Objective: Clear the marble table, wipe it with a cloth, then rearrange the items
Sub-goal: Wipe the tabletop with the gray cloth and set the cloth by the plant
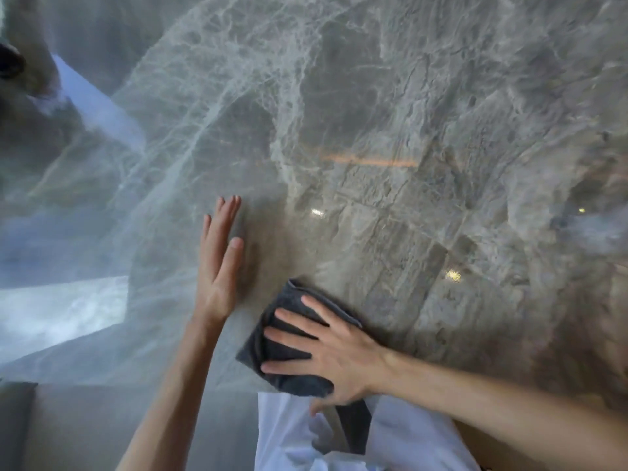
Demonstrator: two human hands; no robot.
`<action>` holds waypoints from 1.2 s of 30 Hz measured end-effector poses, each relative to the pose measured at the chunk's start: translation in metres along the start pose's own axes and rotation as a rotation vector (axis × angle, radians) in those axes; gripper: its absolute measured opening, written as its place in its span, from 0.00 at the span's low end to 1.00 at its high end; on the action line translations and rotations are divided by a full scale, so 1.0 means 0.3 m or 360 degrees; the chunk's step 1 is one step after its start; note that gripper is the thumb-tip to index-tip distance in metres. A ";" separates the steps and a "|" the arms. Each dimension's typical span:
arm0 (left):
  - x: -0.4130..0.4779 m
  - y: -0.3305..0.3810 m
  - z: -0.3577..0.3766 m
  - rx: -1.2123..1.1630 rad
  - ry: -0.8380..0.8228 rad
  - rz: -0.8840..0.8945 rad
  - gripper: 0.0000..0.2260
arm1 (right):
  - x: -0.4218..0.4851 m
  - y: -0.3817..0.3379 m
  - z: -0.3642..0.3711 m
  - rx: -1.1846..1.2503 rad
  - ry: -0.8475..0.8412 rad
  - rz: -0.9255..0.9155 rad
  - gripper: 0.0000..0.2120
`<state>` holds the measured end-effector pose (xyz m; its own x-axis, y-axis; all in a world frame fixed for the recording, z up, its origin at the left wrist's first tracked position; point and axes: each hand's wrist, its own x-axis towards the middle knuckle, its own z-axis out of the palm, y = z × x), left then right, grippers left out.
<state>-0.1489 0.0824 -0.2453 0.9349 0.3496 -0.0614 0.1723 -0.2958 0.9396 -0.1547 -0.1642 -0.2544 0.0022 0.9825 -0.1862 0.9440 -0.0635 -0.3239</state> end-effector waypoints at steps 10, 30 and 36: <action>-0.309 0.193 0.169 0.0650 -0.0387 -0.0244 0.25 | -0.254 -0.069 -0.046 -0.0001 -0.0537 -0.0698 0.39; -0.104 0.902 0.635 -0.1865 -0.1031 -0.1343 0.38 | -0.898 0.458 -0.645 0.3683 0.0337 0.1200 0.37; 0.164 0.939 0.701 -0.0877 -0.0970 -0.1034 0.20 | -0.977 0.616 -0.700 0.3417 0.0625 0.1377 0.41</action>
<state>0.0110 -0.1707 -0.0544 0.7374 -0.2566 -0.6248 0.6754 0.2878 0.6789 0.0885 -0.4272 -0.0650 0.3455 0.5962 -0.7247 -0.8667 -0.0934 -0.4900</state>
